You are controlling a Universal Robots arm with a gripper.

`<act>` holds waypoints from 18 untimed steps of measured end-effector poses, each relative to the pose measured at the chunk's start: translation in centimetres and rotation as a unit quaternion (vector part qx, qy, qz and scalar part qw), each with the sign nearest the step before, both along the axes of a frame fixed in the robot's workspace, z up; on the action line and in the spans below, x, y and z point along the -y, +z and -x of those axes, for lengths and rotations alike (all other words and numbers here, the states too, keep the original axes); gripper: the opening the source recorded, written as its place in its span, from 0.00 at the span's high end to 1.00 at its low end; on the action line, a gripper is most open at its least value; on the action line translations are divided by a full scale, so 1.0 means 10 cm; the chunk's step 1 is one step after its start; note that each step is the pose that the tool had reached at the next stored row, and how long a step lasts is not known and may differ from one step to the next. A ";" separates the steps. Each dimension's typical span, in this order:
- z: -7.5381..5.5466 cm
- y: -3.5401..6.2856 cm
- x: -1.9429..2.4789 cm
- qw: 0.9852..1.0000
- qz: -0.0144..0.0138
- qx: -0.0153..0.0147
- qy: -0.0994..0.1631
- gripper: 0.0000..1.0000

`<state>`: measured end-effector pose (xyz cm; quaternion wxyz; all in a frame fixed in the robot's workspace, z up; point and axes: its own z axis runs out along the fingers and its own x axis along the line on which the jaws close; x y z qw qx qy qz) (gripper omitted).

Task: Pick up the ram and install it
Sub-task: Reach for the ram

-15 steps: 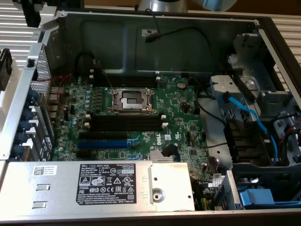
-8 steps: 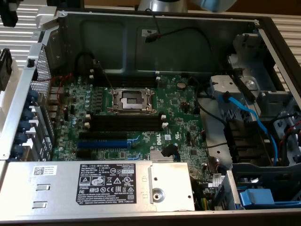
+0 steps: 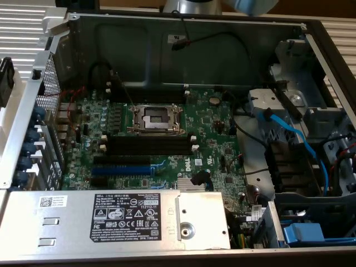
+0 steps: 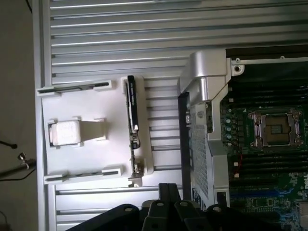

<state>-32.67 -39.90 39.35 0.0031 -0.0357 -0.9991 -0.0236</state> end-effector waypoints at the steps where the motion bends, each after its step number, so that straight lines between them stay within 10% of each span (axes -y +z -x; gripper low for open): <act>1: 0.05 0.000 0.000 1.000 0.001 0.000 0.000 0.90; 18: 0.87 -0.030 -0.020 1.000 0.030 -0.007 0.000 0.90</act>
